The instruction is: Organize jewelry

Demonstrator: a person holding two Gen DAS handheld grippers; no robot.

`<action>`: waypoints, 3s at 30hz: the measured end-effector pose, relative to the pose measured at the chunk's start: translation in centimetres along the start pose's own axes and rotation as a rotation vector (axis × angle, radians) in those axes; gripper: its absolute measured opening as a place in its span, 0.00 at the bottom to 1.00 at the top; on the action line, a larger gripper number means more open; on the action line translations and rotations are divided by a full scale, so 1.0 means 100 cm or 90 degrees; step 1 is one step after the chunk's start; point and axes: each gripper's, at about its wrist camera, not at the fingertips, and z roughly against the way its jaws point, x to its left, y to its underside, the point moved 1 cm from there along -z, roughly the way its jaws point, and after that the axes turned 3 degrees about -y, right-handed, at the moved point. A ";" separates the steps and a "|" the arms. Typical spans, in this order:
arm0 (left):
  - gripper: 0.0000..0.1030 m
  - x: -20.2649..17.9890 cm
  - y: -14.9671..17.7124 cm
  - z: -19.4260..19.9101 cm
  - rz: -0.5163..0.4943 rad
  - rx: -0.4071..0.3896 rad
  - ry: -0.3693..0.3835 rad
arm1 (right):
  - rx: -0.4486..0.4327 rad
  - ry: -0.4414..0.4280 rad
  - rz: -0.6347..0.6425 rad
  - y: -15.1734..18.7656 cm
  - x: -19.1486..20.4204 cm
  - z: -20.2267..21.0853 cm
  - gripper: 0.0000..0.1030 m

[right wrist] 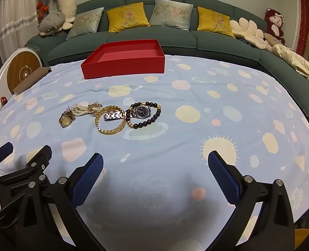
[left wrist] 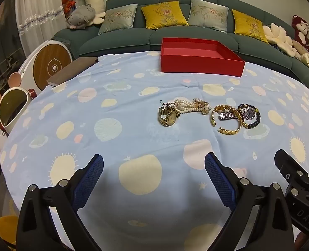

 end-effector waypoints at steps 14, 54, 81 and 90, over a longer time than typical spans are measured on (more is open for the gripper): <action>0.88 -0.001 -0.003 0.002 0.001 -0.006 0.003 | 0.002 -0.002 -0.002 0.001 0.003 -0.003 0.95; 0.85 0.003 0.001 0.000 0.004 -0.005 0.009 | -0.002 -0.004 -0.004 0.001 0.003 -0.004 0.95; 0.83 0.002 0.001 -0.002 0.004 -0.002 0.012 | -0.004 -0.005 -0.004 0.002 0.004 -0.004 0.95; 0.83 0.002 0.002 -0.003 0.005 -0.002 0.012 | -0.004 -0.005 -0.004 0.001 0.005 -0.004 0.95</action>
